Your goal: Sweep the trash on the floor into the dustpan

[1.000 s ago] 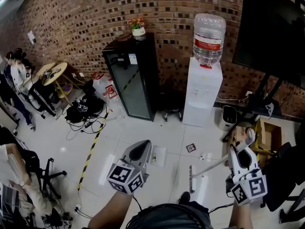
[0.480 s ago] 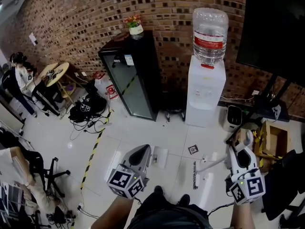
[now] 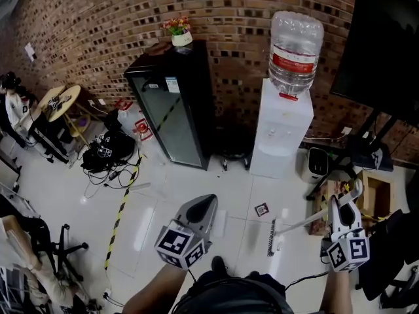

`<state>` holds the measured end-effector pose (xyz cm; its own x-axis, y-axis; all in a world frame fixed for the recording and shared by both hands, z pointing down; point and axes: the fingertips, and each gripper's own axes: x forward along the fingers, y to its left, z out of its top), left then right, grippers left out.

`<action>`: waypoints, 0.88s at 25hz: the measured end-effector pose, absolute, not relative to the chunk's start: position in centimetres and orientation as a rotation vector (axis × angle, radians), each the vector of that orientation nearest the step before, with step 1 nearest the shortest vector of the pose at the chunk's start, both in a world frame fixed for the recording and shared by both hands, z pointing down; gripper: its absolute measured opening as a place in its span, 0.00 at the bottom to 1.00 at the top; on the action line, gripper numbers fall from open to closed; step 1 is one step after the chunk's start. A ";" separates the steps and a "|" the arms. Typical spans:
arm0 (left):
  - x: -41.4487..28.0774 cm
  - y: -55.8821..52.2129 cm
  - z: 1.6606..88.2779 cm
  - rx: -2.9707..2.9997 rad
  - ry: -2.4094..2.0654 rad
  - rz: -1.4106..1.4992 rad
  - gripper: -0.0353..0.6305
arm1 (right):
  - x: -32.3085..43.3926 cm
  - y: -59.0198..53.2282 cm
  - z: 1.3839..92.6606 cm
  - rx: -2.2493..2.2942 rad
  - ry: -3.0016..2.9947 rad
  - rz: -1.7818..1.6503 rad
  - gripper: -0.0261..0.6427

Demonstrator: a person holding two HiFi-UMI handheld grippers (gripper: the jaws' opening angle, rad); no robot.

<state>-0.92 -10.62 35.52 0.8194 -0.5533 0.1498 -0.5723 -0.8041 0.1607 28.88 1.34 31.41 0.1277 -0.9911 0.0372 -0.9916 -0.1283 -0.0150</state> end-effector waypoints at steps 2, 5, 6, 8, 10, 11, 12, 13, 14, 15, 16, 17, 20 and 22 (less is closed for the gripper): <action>-1.2 -12.8 36.2 2.802 -0.868 0.133 0.06 | 29.1 -0.2 32.5 2.374 -2.020 0.069 0.22; -0.9 -15.4 37.2 2.810 -0.844 0.142 0.06 | 29.4 -2.8 33.6 2.367 -1.994 0.071 0.22; -0.6 -16.2 37.5 2.813 -0.837 0.151 0.06 | 29.7 -3.7 33.9 2.362 -1.994 0.073 0.22; 0.2 -17.5 38.1 2.813 -0.835 0.157 0.06 | 30.4 -5.4 34.5 2.352 -2.003 0.079 0.22; 1.2 -18.7 38.7 2.818 -0.845 0.157 0.06 | 31.5 -7.2 35.1 2.337 -2.022 0.084 0.22; 1.8 -19.5 39.2 2.823 -0.855 0.168 0.06 | 32.3 -8.1 35.6 2.334 -2.029 0.094 0.22; 2.6 -20.2 39.9 2.824 -0.868 0.188 0.06 | 33.2 -9.1 36.2 2.337 -2.030 0.111 0.22; 3.4 -20.8 40.7 2.820 -0.884 0.209 0.06 | 34.2 -10.0 36.8 2.339 -2.030 0.130 0.22; 4.2 -21.4 41.4 2.809 -0.899 0.223 0.06 | 35.2 -10.8 37.5 2.335 -2.034 0.145 0.22; 5.1 -21.8 42.0 2.795 -0.913 0.226 0.06 | 36.2 -11.6 38.1 2.323 -2.043 0.154 0.22; 5.9 -22.1 42.5 2.783 -0.925 0.223 0.06 | 37.1 -12.4 38.8 2.307 -2.057 0.162 0.22; 6.8 -22.4 42.9 2.777 -0.936 0.220 0.06 | 37.9 -13.1 39.5 2.292 -2.070 0.174 0.22; 9.2 -23.5 44.4 2.760 -0.967 0.214 0.06 | 40.2 -15.5 41.9 2.264 -2.103 0.217 0.22; 10.7 -24.4 45.4 2.747 -0.984 0.222 0.07 | 41.4 -17.1 43.7 2.242 -2.120 0.237 0.22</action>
